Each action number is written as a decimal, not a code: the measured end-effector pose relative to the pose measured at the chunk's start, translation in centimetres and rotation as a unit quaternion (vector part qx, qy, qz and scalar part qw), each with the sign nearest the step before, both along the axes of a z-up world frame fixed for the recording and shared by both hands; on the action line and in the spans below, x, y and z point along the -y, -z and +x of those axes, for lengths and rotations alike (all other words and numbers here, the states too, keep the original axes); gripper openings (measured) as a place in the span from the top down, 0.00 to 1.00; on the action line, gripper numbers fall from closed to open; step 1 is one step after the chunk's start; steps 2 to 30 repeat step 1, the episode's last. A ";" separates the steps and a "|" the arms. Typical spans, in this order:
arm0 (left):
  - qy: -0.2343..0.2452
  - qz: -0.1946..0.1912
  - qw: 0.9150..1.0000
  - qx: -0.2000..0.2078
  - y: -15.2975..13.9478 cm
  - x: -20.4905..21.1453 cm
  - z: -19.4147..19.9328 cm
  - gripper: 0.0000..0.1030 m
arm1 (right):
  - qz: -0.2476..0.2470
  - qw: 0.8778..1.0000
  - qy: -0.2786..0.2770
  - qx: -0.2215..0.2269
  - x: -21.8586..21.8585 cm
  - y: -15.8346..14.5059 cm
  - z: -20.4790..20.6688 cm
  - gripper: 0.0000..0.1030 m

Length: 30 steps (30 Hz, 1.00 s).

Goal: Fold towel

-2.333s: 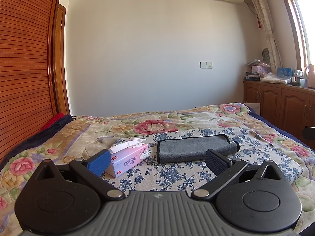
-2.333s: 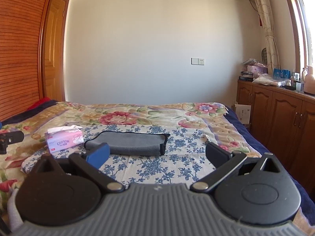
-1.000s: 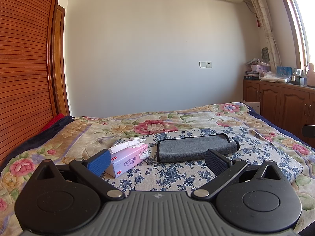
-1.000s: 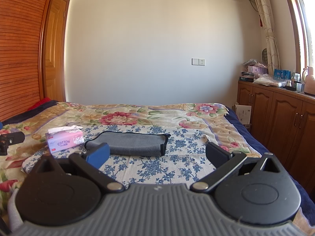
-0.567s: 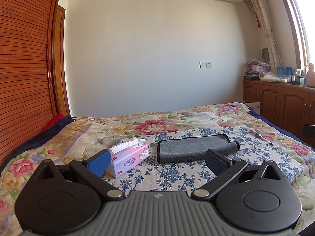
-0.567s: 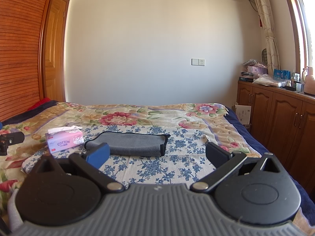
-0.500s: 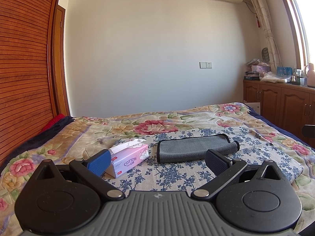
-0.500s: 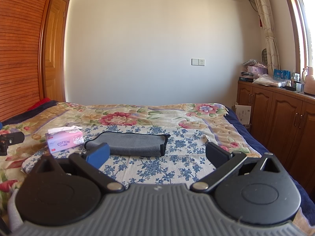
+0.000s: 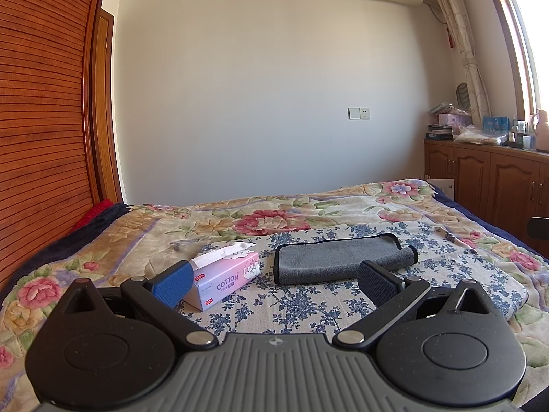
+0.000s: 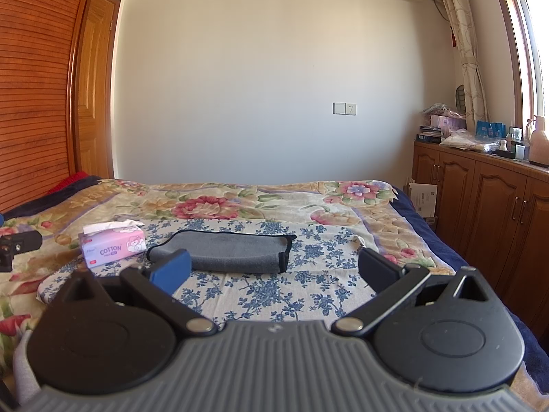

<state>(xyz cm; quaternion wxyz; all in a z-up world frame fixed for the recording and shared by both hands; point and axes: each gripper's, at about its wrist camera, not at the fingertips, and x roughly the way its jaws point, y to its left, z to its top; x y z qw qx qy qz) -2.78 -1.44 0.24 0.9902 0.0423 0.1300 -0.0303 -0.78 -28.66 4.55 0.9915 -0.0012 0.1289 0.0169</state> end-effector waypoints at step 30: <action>0.000 0.000 1.000 0.000 0.0 0.0 0.0 0.00 | 0.000 1.000 0.000 0.000 0.0 0.0 0.0 0.00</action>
